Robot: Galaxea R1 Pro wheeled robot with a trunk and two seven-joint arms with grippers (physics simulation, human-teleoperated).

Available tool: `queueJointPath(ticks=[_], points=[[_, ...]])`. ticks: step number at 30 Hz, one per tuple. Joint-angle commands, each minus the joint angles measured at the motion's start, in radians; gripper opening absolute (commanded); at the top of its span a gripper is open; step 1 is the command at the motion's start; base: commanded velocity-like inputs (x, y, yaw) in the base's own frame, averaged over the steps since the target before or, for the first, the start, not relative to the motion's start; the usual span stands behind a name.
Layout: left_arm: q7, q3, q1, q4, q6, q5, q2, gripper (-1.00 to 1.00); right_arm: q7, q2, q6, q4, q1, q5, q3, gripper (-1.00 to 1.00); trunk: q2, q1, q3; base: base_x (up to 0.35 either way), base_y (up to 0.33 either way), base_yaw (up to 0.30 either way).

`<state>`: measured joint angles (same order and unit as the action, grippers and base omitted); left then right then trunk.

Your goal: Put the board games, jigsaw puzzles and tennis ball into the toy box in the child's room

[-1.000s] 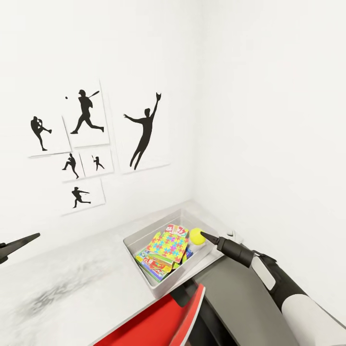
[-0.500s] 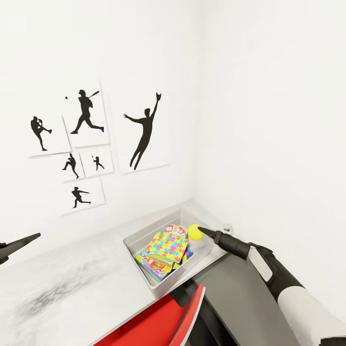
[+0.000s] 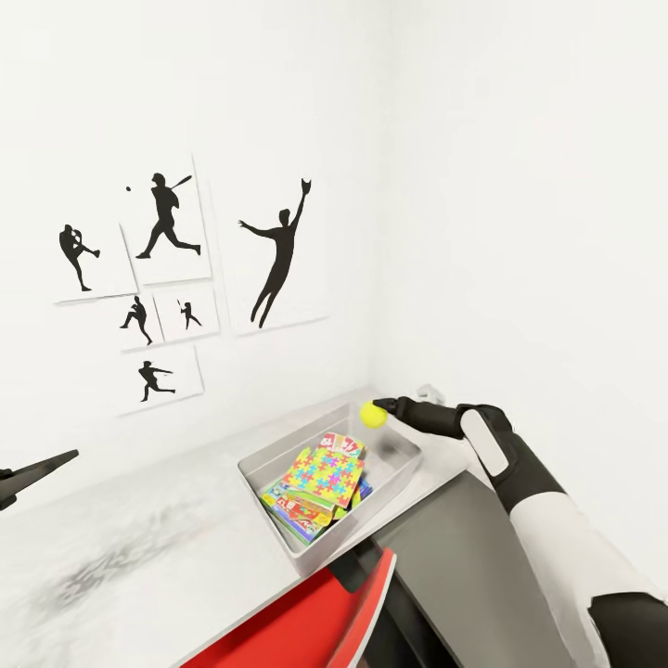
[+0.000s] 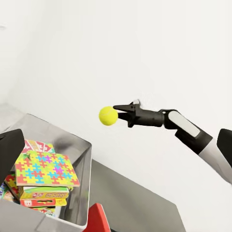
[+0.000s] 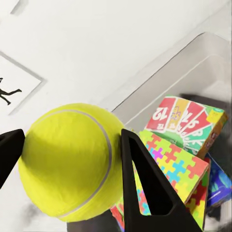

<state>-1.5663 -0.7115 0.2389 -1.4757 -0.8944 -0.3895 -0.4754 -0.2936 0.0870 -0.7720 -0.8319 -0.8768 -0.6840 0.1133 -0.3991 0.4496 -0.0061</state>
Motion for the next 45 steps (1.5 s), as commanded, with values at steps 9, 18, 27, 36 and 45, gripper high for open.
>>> queueJointPath(ticks=[9, 18, 27, 36, 45], points=[[-0.004, 0.0, 0.0, 0.0, -0.011, 0.001, 0.0, 1.0, 0.397, -0.123, -0.089, 0.007, -0.08, 0.012, 0.003, -1.0, -0.001, 0.0, -0.001, 0.0, 0.0, 0.0], [-0.004, 0.0, 0.0, 0.0, -0.011, 0.001, 0.0, 1.0, 0.562, -0.144, -0.149, 0.003, -0.098, 0.017, 0.005, -1.0, -0.001, 0.0, -0.001, 0.0, 0.0, 0.0], [-0.004, 0.0, 0.0, 0.0, -0.011, 0.001, 0.0, 1.0, 0.651, -0.146, -0.157, -0.009, -0.099, 0.023, 0.012, -1.0, -0.001, 0.0, -0.003, 0.0, 0.0, 0.0], [-0.004, 0.097, 0.001, -0.002, -0.011, 0.003, 0.001, 1.0, 0.665, -0.145, -0.158, -0.01, -0.109, 0.024, 0.015, -1.0, -0.001, 0.0, -0.017, 0.0, 0.0, 0.0], [-0.004, 0.387, 0.133, -0.001, -0.107, 0.013, 0.005, 1.0, 0.664, -0.145, -0.157, -0.011, -0.118, 0.024, 0.015, -1.0, -0.001, 0.0, -0.032, 0.0, 0.0, 0.0]])
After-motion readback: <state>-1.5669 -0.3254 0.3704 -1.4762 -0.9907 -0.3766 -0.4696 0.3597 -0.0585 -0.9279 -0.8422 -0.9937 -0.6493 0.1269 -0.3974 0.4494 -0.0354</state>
